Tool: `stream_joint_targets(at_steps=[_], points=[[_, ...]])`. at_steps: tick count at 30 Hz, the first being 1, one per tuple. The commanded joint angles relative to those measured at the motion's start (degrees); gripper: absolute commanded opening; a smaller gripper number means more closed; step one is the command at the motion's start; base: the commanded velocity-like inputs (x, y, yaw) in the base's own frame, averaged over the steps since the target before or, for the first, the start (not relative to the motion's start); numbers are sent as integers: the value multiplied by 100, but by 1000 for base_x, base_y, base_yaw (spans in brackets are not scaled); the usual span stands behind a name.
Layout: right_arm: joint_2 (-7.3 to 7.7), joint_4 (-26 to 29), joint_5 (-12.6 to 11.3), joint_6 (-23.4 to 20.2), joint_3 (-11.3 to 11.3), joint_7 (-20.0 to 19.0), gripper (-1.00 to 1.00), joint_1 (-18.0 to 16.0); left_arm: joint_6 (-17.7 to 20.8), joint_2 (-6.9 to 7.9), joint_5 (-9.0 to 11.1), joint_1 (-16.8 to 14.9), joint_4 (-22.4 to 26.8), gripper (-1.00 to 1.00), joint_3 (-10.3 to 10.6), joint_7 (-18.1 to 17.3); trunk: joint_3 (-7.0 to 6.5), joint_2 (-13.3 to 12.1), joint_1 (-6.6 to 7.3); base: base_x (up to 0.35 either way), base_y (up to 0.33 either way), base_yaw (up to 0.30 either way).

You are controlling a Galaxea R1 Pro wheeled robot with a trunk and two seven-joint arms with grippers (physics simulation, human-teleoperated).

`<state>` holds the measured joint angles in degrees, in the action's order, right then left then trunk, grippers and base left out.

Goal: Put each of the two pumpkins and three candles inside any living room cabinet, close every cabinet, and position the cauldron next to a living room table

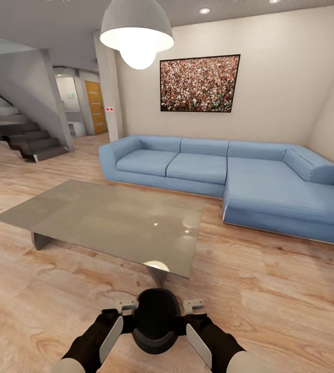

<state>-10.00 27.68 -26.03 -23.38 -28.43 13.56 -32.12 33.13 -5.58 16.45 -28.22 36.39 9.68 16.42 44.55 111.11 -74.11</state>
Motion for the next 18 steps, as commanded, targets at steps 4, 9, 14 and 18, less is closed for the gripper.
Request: stream_joint_targets(at_steps=[4,9,14,18], points=[[0,2,-49,-18,-23,44,100,-5,18,4,61,-2,8,100,25,53,-30,-77,45,-27,0,0],[0,0,-51,-18,-8,42,100,-5,18,4,61,-1,8,100,26,54,-120,-278,155,-4,0,0],[0,5,-51,-18,2,41,100,-5,18,4,59,0,8,100,25,54,-210,-479,265,-67,0,0],[0,5,-51,-18,5,41,100,-5,18,4,55,-3,5,100,29,59,-282,-639,353,-132,0,0]])
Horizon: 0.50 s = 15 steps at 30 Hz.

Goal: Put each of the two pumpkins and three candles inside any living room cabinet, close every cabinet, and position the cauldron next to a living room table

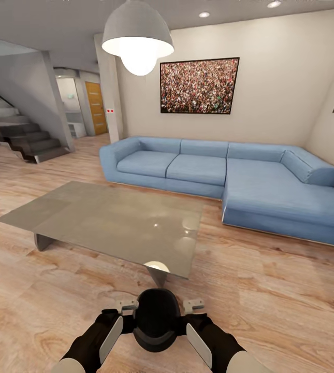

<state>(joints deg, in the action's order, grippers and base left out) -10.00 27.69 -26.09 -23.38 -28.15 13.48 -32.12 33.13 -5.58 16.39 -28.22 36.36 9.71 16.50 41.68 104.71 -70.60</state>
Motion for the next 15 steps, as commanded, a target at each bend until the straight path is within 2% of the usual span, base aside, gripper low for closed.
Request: stream_joint_targets(at_steps=[1,15], points=[[0,4,-45,-19,-18,49,100,-4,18,4,63,-1,7,100,29,53,-13,-39,24,-34,0,0],[0,0,-46,-35,10,66,100,-4,18,1,92,-1,3,100,31,56,-264,-600,331,-4,0,0]])
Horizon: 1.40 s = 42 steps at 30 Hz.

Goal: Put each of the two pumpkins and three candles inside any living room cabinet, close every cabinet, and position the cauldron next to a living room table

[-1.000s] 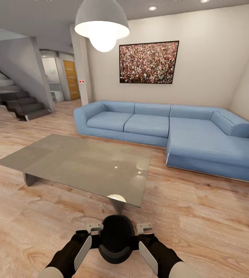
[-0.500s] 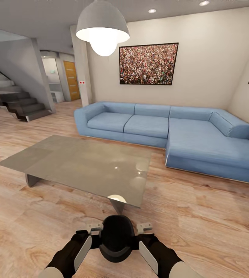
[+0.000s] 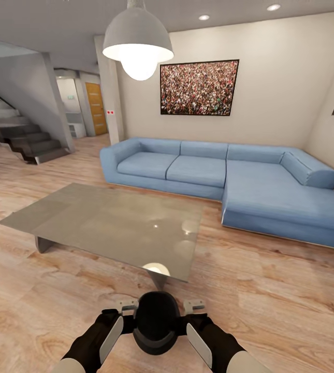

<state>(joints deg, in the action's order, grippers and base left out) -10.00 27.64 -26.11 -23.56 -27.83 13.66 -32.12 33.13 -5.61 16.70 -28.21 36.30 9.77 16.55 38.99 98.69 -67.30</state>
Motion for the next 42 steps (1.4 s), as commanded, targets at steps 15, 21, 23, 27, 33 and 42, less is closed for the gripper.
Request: stream_joint_targets(at_steps=[15,21,23,27,33,42], points=[[0,5,-47,-17,-31,32,100,-4,18,7,46,-4,8,100,25,70,-264,-600,331,0,0,0],[0,5,-45,-17,-30,32,100,-4,18,7,37,-3,8,100,25,76,-372,-841,462,0,0,0],[0,6,-44,-17,-30,32,100,-4,18,7,36,-5,8,100,25,76,-408,-921,506,0,0,0],[0,5,-44,-17,-37,45,100,-4,18,7,25,-3,8,100,25,86,-480,-1082,594,0,0,0],[0,7,-48,-20,-26,51,100,-4,18,7,25,-7,8,100,25,94,-587,-1322,726,0,0,0],[0,9,-52,-45,-22,58,100,-4,18,13,18,-9,1,100,25,98,-749,-1683,924,0,0,0]])
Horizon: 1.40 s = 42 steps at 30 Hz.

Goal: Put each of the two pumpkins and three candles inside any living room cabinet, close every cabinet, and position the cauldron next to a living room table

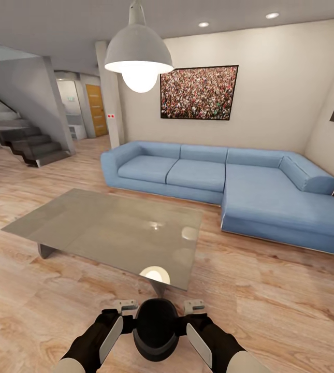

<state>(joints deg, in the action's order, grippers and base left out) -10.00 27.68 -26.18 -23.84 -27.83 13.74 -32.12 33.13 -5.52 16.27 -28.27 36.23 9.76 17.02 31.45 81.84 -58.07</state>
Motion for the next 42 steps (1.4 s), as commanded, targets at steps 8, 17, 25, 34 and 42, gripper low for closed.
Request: stream_joint_targets(at_steps=[8,17,25,34,42], points=[[0,8,-45,-24,-29,72,100,-5,18,3,71,-2,9,100,26,47,-138,-319,176,0,0,0],[0,7,-55,-5,2,59,100,-5,18,18,60,0,-23,100,19,56,-300,-680,374,0,0,0],[0,-78,-133,72,480,60,100,19,3,93,51,19,-308,100,15,54,-354,-800,440,0,0,0],[0,-352,-239,233,610,56,100,38,-139,189,42,37,-737,100,26,26,-331,-800,440,0,0,-127],[0,-787,-222,1031,611,38,100,36,-1583,168,10,49,-1802,100,58,21,-325,-800,440,-36,0,-51]])
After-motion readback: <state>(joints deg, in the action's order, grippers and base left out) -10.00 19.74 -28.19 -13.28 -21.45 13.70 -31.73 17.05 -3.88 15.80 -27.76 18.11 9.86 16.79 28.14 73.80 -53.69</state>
